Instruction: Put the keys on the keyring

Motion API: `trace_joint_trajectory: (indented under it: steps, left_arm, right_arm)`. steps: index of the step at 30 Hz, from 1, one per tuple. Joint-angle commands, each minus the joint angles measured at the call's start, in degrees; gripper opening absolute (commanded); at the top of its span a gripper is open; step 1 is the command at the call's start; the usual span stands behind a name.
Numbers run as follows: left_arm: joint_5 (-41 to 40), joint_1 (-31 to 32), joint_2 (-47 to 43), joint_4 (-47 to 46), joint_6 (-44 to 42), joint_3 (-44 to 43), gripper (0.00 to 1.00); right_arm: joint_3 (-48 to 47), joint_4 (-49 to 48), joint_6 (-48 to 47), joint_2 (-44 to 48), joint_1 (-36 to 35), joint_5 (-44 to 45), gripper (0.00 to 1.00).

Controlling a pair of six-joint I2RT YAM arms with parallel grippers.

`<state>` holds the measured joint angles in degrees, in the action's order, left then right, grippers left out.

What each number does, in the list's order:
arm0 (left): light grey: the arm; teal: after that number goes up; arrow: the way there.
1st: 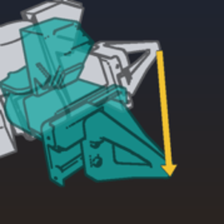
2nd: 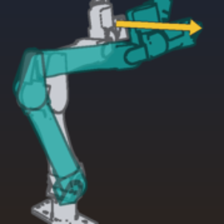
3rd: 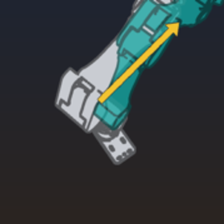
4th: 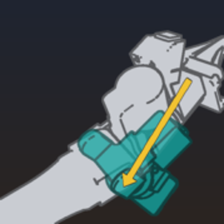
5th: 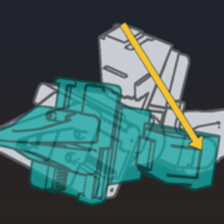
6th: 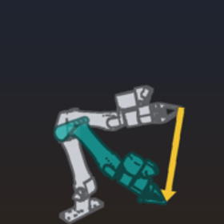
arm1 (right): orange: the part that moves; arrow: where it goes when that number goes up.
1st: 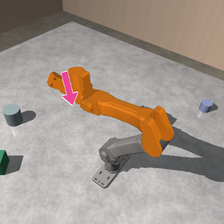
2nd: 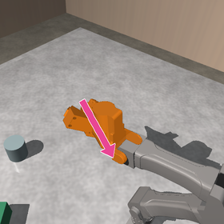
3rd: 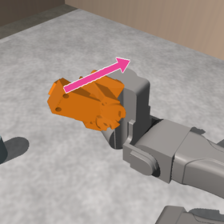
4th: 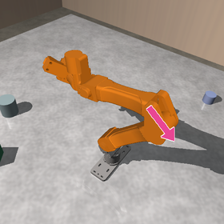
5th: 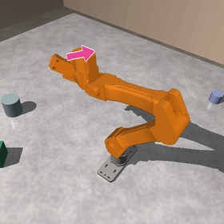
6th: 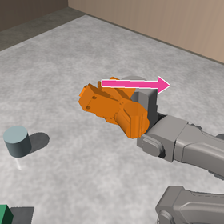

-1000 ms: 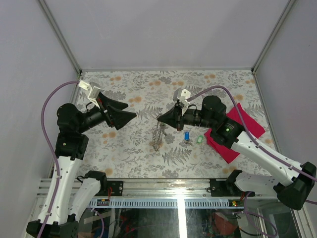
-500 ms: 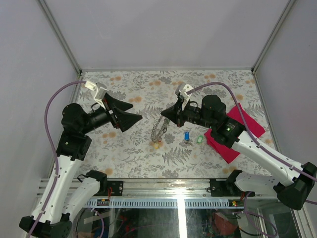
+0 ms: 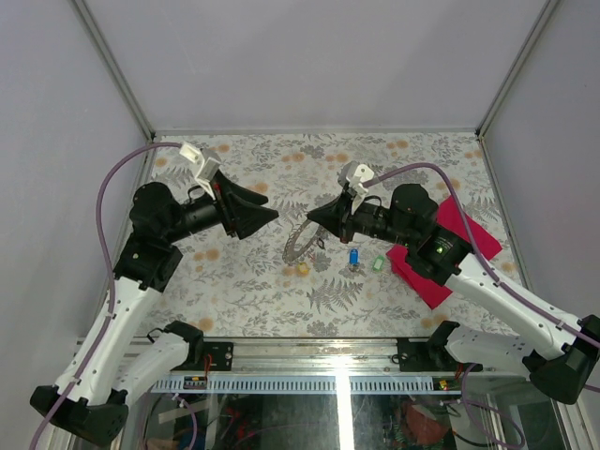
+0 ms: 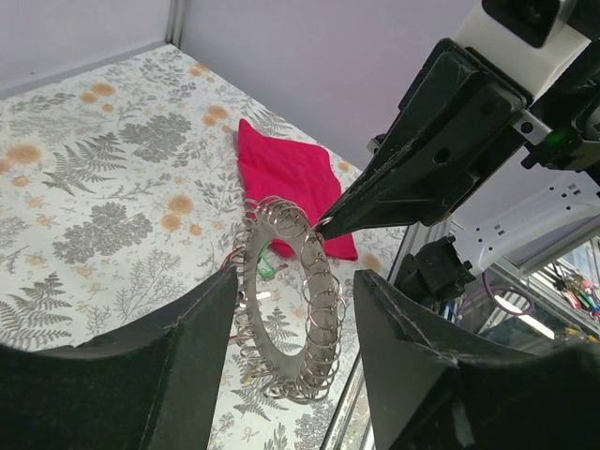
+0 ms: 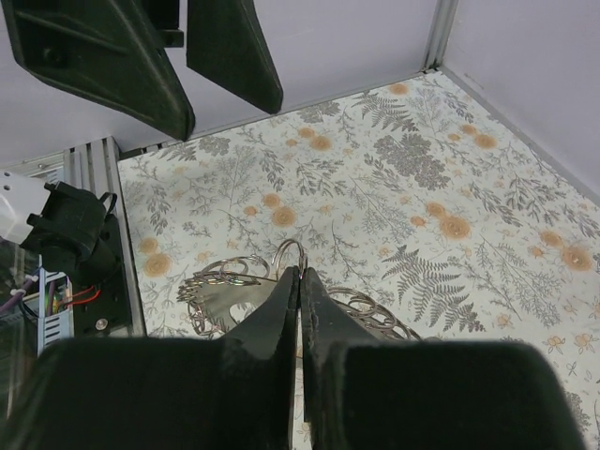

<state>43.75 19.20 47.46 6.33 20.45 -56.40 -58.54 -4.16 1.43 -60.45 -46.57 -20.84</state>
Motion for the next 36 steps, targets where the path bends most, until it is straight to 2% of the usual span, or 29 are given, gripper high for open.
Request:
trace_joint_trajectory:
  steps: [1,7,13,17,28,36]
  left_arm:
    - [-0.63,3.09,1.69,-3.21,-1.73,-2.50,0.53]
    - [-2.63,8.14,3.74,-3.32,-4.28,-3.58,0.48]
    - [0.42,9.45,4.52,-5.32,-4.77,-4.07,0.40]
    - [2.26,10.50,4.90,-6.41,-4.11,-3.67,0.38]
    - [2.26,14.35,4.88,-9.53,-1.14,-1.14,0.41]
    - [1.47,16.46,5.79,-8.73,-1.81,-0.56,0.39]
  right_arm:
    - [-2.35,-5.61,-0.90,2.59,-0.19,-1.82,0.00]
    - [0.21,-8.66,-3.04,4.14,-0.19,-5.58,0.00]
    - [4.61,-15.45,-7.11,7.55,-0.19,-12.01,0.00]
    - [4.76,-15.82,-7.55,8.32,-0.18,-11.15,0.00]
    - [2.88,-15.18,-6.26,7.10,-0.19,-7.81,0.00]
    - [2.68,-15.27,-5.74,7.31,-0.19,-5.96,0.00]
